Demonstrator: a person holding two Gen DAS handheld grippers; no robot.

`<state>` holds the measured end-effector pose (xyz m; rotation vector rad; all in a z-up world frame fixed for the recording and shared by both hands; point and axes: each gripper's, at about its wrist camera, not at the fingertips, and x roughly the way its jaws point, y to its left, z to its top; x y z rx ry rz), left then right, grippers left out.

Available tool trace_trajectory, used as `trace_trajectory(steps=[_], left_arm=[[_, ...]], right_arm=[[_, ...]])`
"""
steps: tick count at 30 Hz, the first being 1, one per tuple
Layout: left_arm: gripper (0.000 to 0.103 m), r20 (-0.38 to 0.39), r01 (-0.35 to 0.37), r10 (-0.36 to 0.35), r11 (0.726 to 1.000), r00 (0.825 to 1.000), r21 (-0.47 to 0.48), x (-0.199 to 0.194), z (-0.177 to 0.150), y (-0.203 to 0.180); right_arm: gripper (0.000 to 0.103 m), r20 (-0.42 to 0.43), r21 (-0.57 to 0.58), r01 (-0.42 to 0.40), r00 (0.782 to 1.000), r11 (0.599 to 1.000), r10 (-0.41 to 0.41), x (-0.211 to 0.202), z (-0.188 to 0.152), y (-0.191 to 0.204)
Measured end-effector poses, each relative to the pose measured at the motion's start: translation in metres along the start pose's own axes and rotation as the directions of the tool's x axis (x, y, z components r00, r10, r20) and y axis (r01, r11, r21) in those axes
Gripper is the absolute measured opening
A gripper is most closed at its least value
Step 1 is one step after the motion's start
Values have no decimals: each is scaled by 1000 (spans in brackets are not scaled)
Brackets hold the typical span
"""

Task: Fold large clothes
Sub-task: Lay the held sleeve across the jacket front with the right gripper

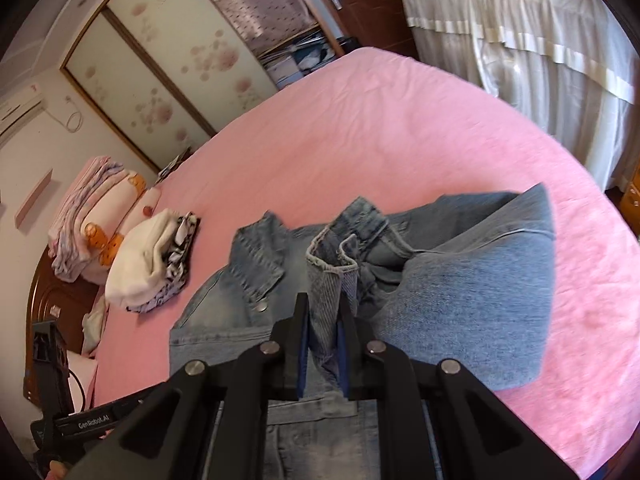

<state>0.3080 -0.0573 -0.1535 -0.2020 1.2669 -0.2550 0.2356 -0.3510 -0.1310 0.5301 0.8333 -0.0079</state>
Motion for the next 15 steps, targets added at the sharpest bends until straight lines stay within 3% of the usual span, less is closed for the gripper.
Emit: trace_trajectory(steps=[9, 15], left_arm=[[83, -13, 4, -5, 999, 1000, -31, 5, -3, 38], [83, -19, -11, 9, 998, 1000, -67, 10, 1, 60]], right_arm=[[11, -93, -42, -75, 993, 996, 71, 61, -34, 51], [11, -214, -47, -90, 974, 995, 78, 109, -65, 65]])
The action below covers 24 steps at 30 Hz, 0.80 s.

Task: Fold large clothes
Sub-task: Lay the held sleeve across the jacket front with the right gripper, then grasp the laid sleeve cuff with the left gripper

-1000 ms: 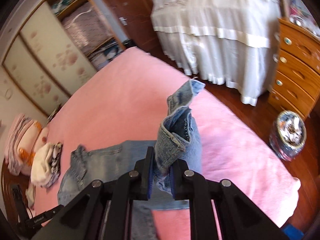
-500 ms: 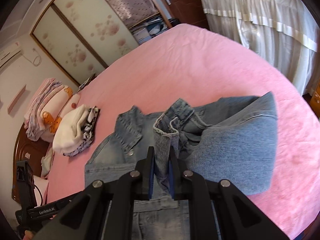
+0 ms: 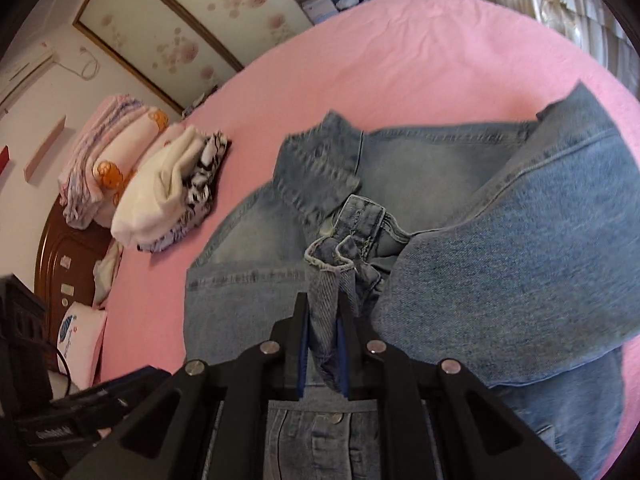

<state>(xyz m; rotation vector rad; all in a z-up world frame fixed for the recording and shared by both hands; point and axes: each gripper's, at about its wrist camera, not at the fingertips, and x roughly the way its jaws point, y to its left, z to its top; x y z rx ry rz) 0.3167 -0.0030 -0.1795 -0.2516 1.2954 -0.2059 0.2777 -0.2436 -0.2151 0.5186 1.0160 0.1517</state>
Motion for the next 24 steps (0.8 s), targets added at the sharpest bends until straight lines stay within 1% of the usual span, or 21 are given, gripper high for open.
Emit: trace_trajectory(steps=[3, 5, 7, 10, 12, 14, 16, 17, 18, 19, 20, 22, 24], left_arm=[[83, -6, -1, 1, 1000, 1000, -16, 2, 2, 7], [83, -11, -1, 1, 1000, 1000, -21, 4, 2, 9], [83, -16, 0, 0, 1000, 1000, -22, 7, 3, 10], [83, -33, 1, -2, 1000, 999, -20, 11, 1, 9], [83, -43, 6, -7, 1000, 999, -23, 14, -1, 8], [83, -62, 19, -21, 999, 998, -34, 18, -4, 7], [83, -80, 25, -28, 999, 996, -33, 22, -7, 5], [83, -84, 22, -24, 999, 996, -28, 22, -9, 4], [83, -85, 16, -17, 1000, 996, -21, 23, -11, 2], [83, -86, 12, -13, 1000, 996, -16, 24, -12, 1], [83, -87, 13, -14, 1000, 996, -13, 24, -13, -1], [83, -91, 23, -24, 1000, 996, -16, 25, -14, -3], [83, -97, 30, -32, 999, 995, -20, 26, -16, -5]], right_arm=[[12, -67, -7, -16, 998, 1000, 15, 20, -12, 4], [12, -92, -29, -3, 996, 1000, 0, 28, -18, 7], [15, -113, -50, 2, 994, 999, -7, 35, -21, 11], [16, -159, -59, 22, 987, 998, -32, 47, -28, 12], [17, -205, -68, 35, 978, 997, -48, 56, -33, 9], [18, -226, -69, 32, 973, 997, -46, 60, -36, 7], [24, -238, -61, 16, 971, 998, -30, 61, -39, 4], [33, -251, -48, -2, 968, 999, -10, 62, -40, 1], [47, -262, -36, -12, 965, 999, 2, 62, -41, 0], [54, -277, -24, -9, 961, 1000, 2, 62, -42, -2], [56, -288, -18, -6, 958, 1000, 1, 59, -43, -3], [56, -276, -27, -24, 961, 999, 16, 48, -43, -4], [56, -259, -54, -17, 966, 998, 3, 33, -41, -4]])
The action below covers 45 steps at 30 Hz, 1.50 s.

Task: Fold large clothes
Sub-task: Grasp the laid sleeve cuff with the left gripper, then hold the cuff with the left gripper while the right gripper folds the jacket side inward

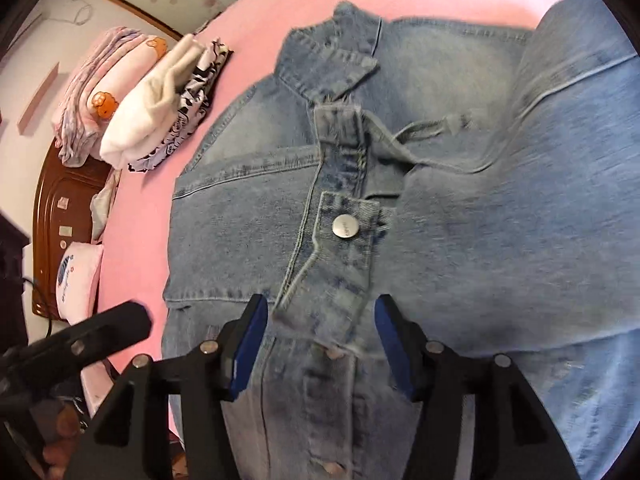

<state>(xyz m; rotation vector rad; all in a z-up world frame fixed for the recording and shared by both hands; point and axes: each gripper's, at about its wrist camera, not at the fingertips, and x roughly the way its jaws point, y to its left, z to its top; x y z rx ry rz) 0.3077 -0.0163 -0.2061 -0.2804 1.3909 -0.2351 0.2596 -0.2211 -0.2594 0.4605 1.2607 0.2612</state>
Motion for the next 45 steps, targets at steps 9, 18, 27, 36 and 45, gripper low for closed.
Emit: trace_trajectory(steps=[9, 18, 27, 36, 45], left_arm=[[83, 3, 61, -61, 996, 998, -66, 13, -17, -13], [78, 19, 75, -74, 992, 997, -102, 51, -27, -39], [47, 34, 22, -16, 982, 999, -189, 94, -19, -52], [12, 105, 53, -18, 940, 994, -336, 104, -14, -51], [9, 241, 48, 38, 938, 970, -343, 50, 0, -70]], right_arm=[[56, 49, -123, 95, 995, 988, -89, -76, -28, -20], [56, 64, -2, 114, 992, 994, -113, -118, -52, -85], [56, 67, -22, 179, 982, 984, -177, -123, -44, -136], [56, 81, -24, 231, 970, 973, -228, -117, -23, -186], [56, 101, -17, 229, 969, 973, -226, -106, -14, -214]])
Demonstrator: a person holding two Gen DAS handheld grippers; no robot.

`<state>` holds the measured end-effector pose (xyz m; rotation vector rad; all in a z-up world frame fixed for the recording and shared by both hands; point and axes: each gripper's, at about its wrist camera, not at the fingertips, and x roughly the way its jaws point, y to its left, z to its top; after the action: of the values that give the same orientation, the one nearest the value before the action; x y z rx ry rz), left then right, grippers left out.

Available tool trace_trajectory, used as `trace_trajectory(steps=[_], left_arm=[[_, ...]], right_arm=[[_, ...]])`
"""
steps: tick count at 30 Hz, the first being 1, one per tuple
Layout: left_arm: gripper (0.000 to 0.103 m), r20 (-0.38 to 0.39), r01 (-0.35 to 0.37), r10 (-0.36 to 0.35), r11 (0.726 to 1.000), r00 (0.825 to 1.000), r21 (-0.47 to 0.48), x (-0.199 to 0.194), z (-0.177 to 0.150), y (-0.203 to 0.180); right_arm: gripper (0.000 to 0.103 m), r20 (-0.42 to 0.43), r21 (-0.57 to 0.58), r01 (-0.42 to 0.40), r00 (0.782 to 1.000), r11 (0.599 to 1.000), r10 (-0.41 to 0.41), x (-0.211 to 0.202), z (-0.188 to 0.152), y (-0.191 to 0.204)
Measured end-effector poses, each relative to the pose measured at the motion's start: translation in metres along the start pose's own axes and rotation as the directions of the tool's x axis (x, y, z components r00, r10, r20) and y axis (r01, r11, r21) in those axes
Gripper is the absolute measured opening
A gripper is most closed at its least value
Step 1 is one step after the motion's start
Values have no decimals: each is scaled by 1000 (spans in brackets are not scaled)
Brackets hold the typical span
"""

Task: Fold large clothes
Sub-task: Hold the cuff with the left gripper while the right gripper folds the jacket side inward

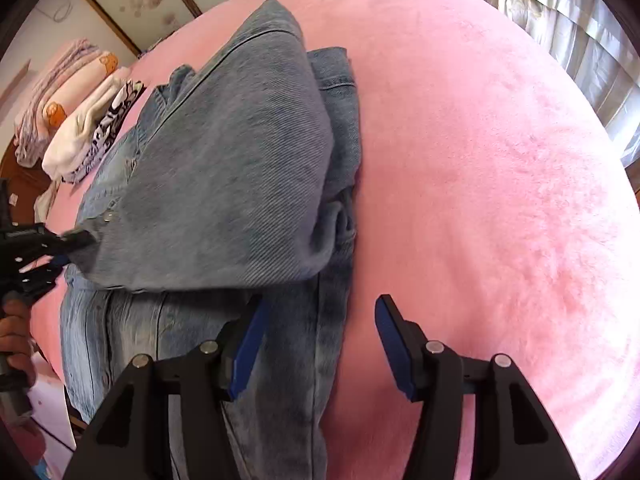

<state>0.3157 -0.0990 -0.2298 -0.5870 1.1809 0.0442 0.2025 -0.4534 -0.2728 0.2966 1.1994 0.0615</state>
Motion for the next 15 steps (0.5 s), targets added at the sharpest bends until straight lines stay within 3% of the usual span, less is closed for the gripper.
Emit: trace_trajectory(steps=[7, 15], left_arm=[[9, 152, 31, -41, 997, 987, 71, -50, 42, -39], [9, 248, 99, -120, 990, 961, 96, -89, 74, -67]], right_arm=[[56, 55, 85, -41, 998, 996, 36, 17, 11, -15], [56, 96, -74, 9, 995, 997, -2, 35, 23, 3]])
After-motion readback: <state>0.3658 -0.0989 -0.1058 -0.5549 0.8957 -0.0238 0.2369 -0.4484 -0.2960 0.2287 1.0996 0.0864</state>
